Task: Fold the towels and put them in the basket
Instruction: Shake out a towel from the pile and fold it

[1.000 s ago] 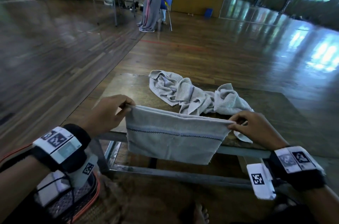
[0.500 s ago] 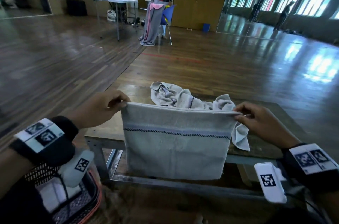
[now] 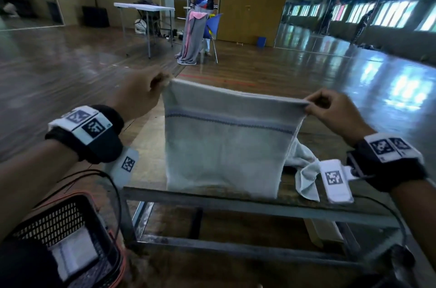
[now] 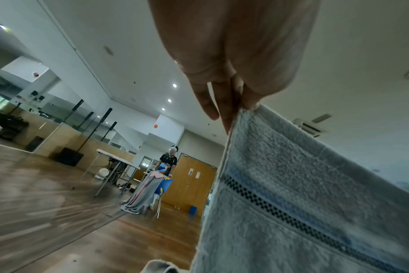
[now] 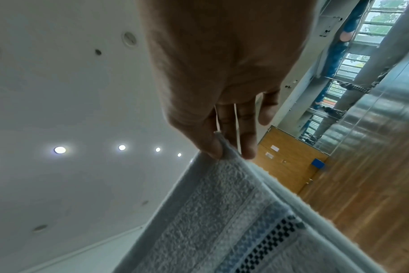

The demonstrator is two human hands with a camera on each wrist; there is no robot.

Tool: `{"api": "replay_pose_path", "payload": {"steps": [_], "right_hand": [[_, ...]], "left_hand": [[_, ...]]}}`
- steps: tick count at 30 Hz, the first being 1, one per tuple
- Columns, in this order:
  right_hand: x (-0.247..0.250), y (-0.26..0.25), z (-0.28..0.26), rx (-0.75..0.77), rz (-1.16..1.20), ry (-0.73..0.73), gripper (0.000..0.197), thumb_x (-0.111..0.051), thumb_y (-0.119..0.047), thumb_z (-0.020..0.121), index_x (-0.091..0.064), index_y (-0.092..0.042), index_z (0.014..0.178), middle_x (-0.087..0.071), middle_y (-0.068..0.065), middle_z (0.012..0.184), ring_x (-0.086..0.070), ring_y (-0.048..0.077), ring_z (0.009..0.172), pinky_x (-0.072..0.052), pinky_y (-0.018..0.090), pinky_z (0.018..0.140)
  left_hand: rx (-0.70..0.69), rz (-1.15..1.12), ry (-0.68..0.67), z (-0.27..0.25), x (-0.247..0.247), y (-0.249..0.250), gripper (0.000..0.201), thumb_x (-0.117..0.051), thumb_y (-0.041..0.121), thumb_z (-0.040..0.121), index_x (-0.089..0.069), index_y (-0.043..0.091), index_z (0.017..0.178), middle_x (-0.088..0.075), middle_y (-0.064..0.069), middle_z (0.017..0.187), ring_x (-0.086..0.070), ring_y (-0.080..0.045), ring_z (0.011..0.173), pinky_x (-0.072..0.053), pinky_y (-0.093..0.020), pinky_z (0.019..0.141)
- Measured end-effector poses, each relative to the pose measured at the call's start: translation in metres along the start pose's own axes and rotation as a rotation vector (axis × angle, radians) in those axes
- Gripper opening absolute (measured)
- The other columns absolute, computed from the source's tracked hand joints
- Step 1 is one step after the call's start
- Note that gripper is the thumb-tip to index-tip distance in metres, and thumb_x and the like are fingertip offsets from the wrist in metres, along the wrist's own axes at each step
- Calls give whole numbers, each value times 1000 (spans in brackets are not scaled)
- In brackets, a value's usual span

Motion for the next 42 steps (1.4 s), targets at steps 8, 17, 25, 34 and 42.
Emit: {"api": "replay_pose_path", "payload": {"steps": [8,17,25,34,42], "right_hand": [[-2,4,-23,3,207,-120,19,-63,1,84,-65,-17,88,-69,-1,83,-63,0,69,-52,12,70],[-100,89,-92,-197,-43,-717,14,-63,-5,85,-64,-19,86,-69,0,86,-63,10,79,-49,17,74],[-156,138,-89,-151,-467,-740,7,-58,-19,83,-60,-19,90,-62,-1,97,-58,19,95,-44,33,81],[-174,147,-102,-80,-533,-859,8,-50,-25,82,-43,-28,85,-56,0,99,-53,23,100,-39,33,77],[-160,119,-119,-58,-444,-927,4,-52,-28,87,-51,-32,88,-56,-3,98,-53,16,94,-44,37,81]], "left_hand": [[-21,-305,84,-23,-7,-15,14,-47,24,92,-56,15,98,-58,-9,86,-53,-5,71,-44,-23,64],[111,-86,-790,-117,-110,-62,12,-64,25,87,-64,25,99,-63,10,89,-55,-2,77,-38,-9,68],[90,59,-1033,-133,-162,-77,17,-58,28,90,-62,19,104,-66,4,105,-57,-9,92,-43,-20,81],[65,74,-1113,-148,-176,-82,11,-59,27,82,-53,20,86,-61,5,83,-50,-9,69,-32,-11,53],[92,-69,-1124,-157,-158,-83,28,-60,25,86,-56,7,107,-64,-3,98,-58,-19,82,-39,-20,68]]}}
Point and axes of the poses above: each hand's wrist, its own z-axis towards the middle knuckle, its own x-axis out of the back of the hand, y = z × x, the point moved 3 cm from there along z, towards the middle knuckle
